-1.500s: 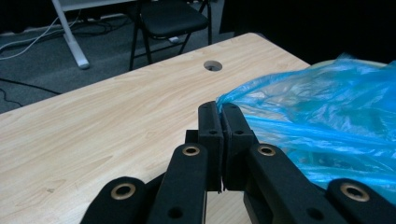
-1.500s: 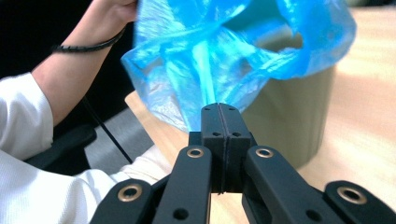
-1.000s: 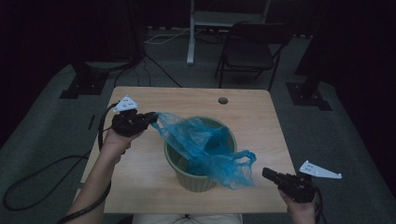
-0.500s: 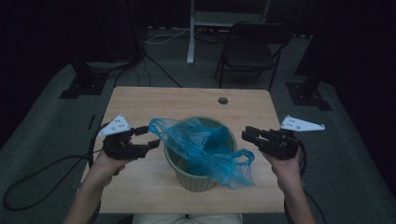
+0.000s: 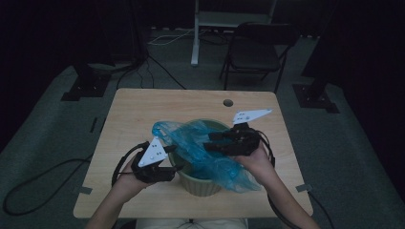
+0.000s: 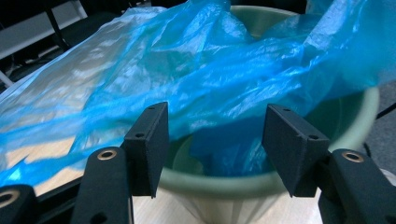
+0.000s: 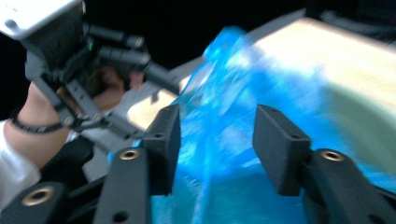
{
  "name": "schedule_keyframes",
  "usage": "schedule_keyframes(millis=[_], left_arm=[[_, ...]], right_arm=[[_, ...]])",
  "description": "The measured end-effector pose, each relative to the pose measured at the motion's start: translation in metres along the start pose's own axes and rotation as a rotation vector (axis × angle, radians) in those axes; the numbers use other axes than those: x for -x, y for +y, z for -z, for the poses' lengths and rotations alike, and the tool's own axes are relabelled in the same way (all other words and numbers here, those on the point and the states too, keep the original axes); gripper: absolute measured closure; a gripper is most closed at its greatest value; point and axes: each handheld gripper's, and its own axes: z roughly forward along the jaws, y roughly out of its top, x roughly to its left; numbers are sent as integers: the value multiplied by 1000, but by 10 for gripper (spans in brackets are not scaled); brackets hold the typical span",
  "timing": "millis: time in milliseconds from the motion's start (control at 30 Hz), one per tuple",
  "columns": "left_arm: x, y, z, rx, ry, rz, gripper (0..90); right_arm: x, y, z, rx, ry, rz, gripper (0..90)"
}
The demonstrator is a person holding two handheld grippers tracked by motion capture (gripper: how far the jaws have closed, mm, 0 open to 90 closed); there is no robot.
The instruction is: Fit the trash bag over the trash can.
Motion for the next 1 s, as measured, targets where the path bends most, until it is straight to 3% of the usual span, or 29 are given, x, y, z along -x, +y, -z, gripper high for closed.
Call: schedule_keyframes(millis=[133, 233, 267, 333, 400, 467, 600, 700, 800, 1000], left_arm=[[2, 2, -8, 8, 9, -17, 626], [3, 4, -13, 24, 23, -8, 734], [3, 5, -13, 26, 19, -5, 771], [2, 5, -14, 38, 6, 6, 862], [3, 4, -14, 34, -2, -1, 900], [4, 3, -11, 34, -12, 3, 900], [6, -2, -2, 30, -31, -16, 900], [5, -6, 5, 30, -34, -13, 900], [2, -9, 11, 28, -20, -5, 900], [-18, -15, 34, 49, 28, 26, 900]], right_arm=[[-1, -4, -11, -46, 30, 3, 529], [-1, -6, -17, -83, 85, 4, 577], [-1, -6, -19, -97, 89, 4, 611], [-3, -8, -22, -130, 73, 24, 775], [-4, -11, -21, -126, 66, 33, 900], [-3, -14, -17, -108, 19, 43, 900], [-2, -19, 5, 0, -78, 25, 900], [-3, -21, 23, 49, -129, 29, 900], [-1, -25, 42, 100, -153, 13, 900], [18, -34, 76, 154, -306, -30, 900]])
